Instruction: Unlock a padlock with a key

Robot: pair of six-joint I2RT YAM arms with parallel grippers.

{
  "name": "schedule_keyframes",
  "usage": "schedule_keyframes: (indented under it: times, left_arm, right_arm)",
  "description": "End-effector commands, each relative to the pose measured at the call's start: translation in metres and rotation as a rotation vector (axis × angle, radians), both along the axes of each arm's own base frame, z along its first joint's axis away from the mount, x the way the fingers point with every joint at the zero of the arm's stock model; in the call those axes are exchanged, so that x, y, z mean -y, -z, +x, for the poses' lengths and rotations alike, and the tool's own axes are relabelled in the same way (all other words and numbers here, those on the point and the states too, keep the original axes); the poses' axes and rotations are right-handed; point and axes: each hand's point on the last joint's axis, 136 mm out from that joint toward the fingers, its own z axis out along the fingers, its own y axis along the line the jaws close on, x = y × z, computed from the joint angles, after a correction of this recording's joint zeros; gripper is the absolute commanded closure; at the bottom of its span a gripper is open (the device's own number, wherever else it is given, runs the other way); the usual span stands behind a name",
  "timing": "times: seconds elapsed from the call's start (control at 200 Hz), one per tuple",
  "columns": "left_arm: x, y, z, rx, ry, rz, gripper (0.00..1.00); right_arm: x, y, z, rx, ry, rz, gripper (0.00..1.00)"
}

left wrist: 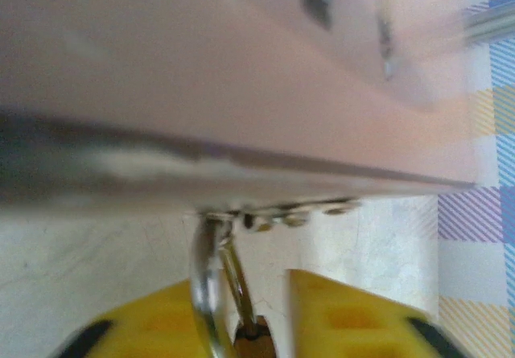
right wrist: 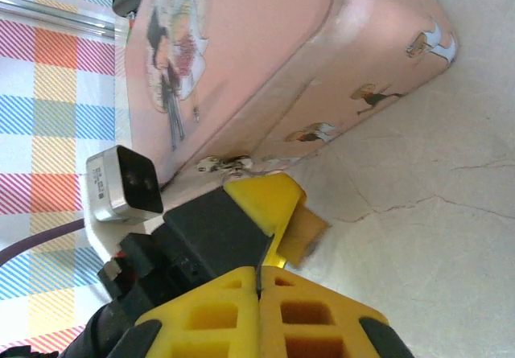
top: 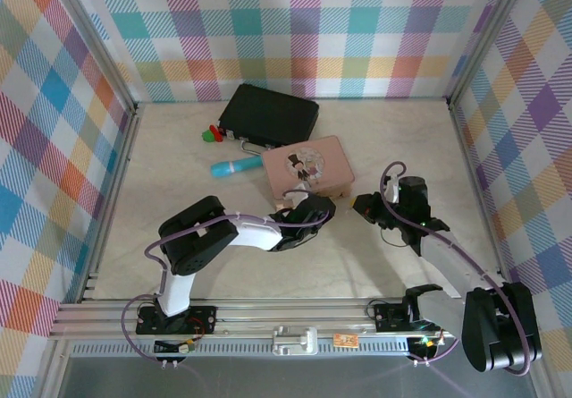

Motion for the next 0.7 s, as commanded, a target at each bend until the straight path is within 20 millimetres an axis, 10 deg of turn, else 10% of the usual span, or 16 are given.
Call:
schedule_keyframes:
  times: [0.0, 0.18, 0.465, 0.695]
  left_arm:
    - [-0.004, -0.001, 0.013, -0.021, -0.046, -0.036, 0.59]
    - [-0.01, -0.03, 0.003, -0.01, -0.001, -0.109, 0.42]
    - [-0.051, -0.094, -0.008, 0.091, -0.04, -0.195, 0.43]
    - [-0.038, -0.139, 0.001, 0.201, -0.012, -0.317, 0.44]
  right_arm:
    - [0.002, -0.011, 0.003, 0.042, -0.009, -0.016, 1.0]
    - [-0.001, -0.033, 0.007, 0.113, -0.004, 0.028, 1.0]
    - [-0.023, -0.066, 0.024, 0.17, 0.017, 0.143, 1.0]
    - [-0.047, -0.087, 0.035, 0.171, 0.062, 0.267, 1.0]
